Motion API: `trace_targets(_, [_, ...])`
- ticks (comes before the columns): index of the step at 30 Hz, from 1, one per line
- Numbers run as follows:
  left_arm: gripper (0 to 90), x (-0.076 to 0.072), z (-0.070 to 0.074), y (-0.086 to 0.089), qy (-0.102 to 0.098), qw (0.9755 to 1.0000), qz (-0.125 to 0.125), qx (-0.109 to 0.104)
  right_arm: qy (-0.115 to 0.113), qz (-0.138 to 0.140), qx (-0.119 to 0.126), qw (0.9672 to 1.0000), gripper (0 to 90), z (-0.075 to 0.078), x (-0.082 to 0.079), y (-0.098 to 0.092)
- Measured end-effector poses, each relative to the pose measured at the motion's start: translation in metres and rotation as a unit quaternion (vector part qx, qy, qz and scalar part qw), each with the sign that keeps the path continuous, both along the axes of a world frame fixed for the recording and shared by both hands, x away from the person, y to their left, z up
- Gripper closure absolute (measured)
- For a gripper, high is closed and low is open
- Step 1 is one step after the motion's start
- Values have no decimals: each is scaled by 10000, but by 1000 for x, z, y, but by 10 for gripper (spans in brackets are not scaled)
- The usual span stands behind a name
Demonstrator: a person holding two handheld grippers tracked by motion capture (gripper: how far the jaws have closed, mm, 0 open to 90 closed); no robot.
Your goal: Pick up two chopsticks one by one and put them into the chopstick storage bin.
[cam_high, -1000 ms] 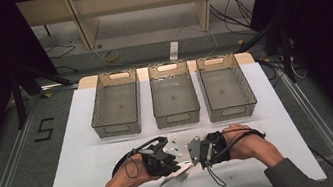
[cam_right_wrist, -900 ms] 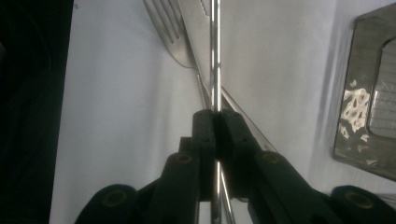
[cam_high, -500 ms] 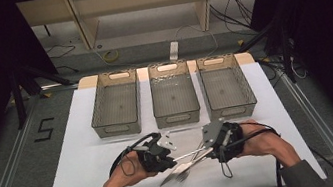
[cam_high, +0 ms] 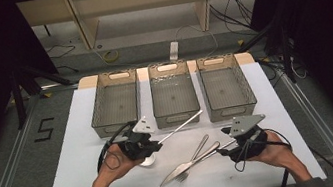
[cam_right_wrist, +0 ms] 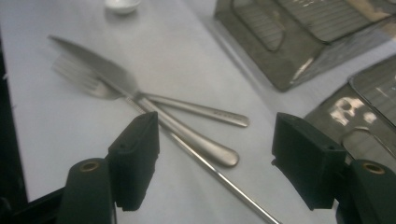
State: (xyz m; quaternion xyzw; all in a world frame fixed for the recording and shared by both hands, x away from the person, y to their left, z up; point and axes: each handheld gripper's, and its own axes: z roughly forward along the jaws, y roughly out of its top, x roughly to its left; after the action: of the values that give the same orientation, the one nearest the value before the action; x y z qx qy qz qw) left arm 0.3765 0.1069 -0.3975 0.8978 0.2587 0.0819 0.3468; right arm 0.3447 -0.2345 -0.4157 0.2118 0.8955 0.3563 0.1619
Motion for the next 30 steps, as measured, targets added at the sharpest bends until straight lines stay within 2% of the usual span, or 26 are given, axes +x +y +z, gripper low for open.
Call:
trace_targets(3, [856,4,4,10,-77,9996,208,-162,-53,-394,493,9980,319,-7,-1,-9])
trace_targets(6, [856,8,7,20,-116,9988,393,-278,-39,-756,967,9924,315,-11,0,-18])
trace_targets(10, [856,14,9,32,-152,9970,629,-430,-2,-972,1289,9869,292,-13,-1,-21])
trace_targets(12, [856,17,9,37,-167,9957,759,-494,4,-1027,1308,9861,286,-13,-3,-20])
trace_targets(16, [856,25,12,47,-221,9932,996,-563,-75,-981,1168,9883,280,-14,-8,-14])
trace_targets(22, [856,38,21,63,-304,9879,1352,-699,-44,-950,1148,9888,279,-14,-14,-11])
trace_targets(26, [856,49,24,74,-339,9834,1605,-781,-9,-1030,1195,9875,268,-16,-16,-13])
trace_targets(29, [856,58,24,82,-387,9786,1849,-817,19,-1046,1257,9865,264,-16,-17,-14])
trace_targets(30, [856,61,24,85,-387,9779,1891,-806,34,-1047,1293,9860,261,-16,-17,-15])
